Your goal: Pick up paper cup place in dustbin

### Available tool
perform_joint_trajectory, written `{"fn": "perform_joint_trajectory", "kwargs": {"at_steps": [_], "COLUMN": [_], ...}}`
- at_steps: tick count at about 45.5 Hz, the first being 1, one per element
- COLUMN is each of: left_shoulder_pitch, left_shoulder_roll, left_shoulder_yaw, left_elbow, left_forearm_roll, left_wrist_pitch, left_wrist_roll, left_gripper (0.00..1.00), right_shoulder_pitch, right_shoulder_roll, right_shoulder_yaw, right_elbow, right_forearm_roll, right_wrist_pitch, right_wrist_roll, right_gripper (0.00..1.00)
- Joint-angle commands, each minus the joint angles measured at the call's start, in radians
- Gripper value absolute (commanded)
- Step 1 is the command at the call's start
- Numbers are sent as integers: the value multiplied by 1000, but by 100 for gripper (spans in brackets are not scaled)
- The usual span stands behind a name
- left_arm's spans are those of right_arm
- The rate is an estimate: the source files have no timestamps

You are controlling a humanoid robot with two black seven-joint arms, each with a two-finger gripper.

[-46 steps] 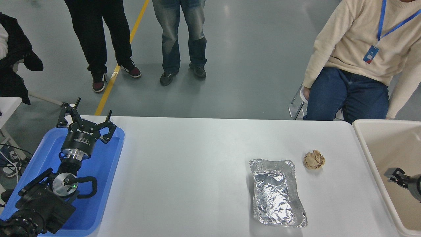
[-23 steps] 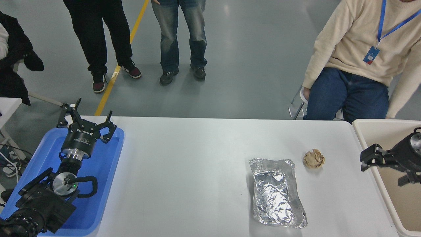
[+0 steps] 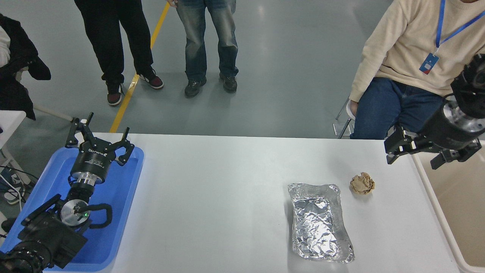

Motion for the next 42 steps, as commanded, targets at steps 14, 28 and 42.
{"fn": "perform_joint_trajectory", "kwargs": {"at_steps": [14, 28, 42], "left_shoulder_pitch": [2, 2, 2], "left_shoulder_roll": [2, 2, 2], "left_shoulder_yaw": [0, 0, 0], "left_elbow": [0, -1, 0], "left_forearm_roll": [0, 0, 0], "left_wrist_pitch": [0, 0, 0], "left_wrist_roll": [0, -1, 0], "left_gripper": [100, 100, 100], "right_shoulder_pitch": [161, 177, 187], "right_shoulder_roll": [95, 142, 135], "right_shoulder_yaw": [-5, -13, -37], "right_elbow": [44, 46, 46], "right_forearm_roll": [13, 13, 12], "right_wrist_pitch": [9, 9, 9], "right_wrist_roll": [2, 3, 2], "right_gripper": [100, 100, 100]}}
